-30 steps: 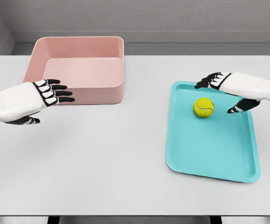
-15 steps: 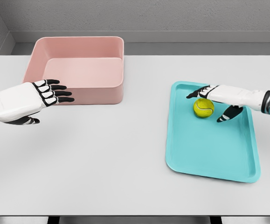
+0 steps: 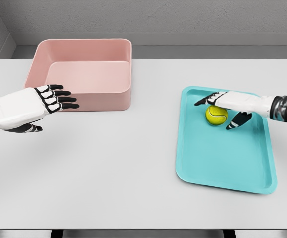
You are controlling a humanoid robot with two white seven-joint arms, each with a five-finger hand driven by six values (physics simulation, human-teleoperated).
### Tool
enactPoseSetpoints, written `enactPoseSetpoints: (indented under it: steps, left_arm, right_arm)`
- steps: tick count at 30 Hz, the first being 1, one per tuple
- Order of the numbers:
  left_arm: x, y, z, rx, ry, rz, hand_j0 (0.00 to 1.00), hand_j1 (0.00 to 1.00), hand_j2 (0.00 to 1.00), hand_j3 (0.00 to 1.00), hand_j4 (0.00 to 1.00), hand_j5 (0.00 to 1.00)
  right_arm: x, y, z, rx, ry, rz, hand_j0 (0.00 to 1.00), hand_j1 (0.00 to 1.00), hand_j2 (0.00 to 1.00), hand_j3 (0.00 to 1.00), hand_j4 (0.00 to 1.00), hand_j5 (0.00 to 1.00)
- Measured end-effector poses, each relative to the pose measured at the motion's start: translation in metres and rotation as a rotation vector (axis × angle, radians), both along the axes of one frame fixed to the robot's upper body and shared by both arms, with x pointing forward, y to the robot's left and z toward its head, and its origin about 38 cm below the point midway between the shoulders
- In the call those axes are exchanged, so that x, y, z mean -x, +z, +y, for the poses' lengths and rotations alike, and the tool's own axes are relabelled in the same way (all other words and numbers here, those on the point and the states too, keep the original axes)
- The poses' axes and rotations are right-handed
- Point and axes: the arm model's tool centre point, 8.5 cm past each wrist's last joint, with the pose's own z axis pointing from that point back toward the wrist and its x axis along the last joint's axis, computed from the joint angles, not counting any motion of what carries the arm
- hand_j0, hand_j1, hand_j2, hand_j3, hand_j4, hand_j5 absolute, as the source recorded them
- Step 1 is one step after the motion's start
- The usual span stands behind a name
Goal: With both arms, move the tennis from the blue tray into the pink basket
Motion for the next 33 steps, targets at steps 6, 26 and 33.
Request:
enactPoseSetpoints:
  steps: [6,26,33]
  left_arm:
    - [0.0,-0.0001,-0.0001,0.0,0.0,0.0,1.0,1.0,1.0,1.0,1.0,1.0]
    - [-0.0003,0.0005,0.0001,0.001,0.0,-0.001,1.0,1.0,1.0,1.0,1.0,1.0]
    - [-0.0006,0.001,0.0004,0.0,0.001,-0.002,1.0,1.0,1.0,1.0,1.0,1.0]
  right_arm:
    - [0.0001,-0.0029,0.0003,0.026,0.004,-0.002,0.86,0.86,0.86,0.86,0.86,0.86]
    - [-0.0006,-0.0031,-0.0013,0.044,0.001,-0.011,0.64,0.64,0.64,0.64,0.64,0.64]
    - [-0.0021,0.0026,-0.0009,0.037,0.001,-0.026,0.6,0.6,0.6,0.6,0.6,0.6]
